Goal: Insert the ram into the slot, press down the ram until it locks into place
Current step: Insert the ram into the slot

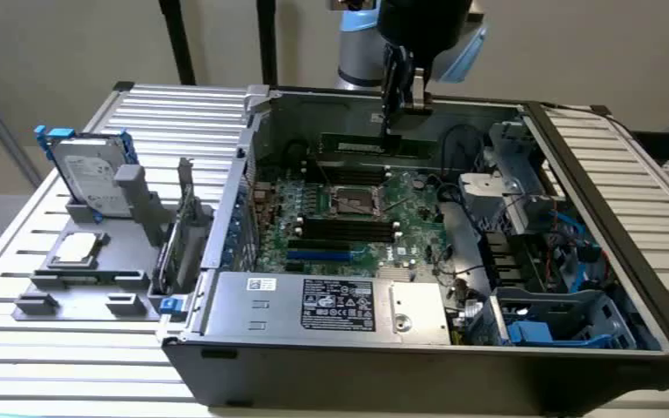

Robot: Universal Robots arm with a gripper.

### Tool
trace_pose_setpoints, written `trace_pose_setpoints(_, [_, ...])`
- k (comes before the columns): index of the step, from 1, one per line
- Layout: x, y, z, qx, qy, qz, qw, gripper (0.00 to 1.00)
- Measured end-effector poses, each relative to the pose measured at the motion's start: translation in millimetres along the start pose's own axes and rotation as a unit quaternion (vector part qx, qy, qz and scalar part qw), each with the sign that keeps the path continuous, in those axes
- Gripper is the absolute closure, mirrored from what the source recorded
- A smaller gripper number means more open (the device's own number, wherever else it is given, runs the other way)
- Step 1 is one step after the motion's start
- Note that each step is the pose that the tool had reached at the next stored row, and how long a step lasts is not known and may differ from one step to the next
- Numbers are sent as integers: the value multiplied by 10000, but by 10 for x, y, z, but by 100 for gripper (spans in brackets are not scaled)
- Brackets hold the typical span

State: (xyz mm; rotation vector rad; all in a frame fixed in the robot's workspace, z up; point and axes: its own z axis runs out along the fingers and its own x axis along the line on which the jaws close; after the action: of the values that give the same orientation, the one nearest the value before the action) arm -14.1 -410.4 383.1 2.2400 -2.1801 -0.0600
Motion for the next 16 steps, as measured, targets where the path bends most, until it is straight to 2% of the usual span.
trace_pose_setpoints(13, [0,0,0,0,0,0,10000,87])
trace_pose_setpoints(16, [-1,62,13,26,1,0,10000,87])
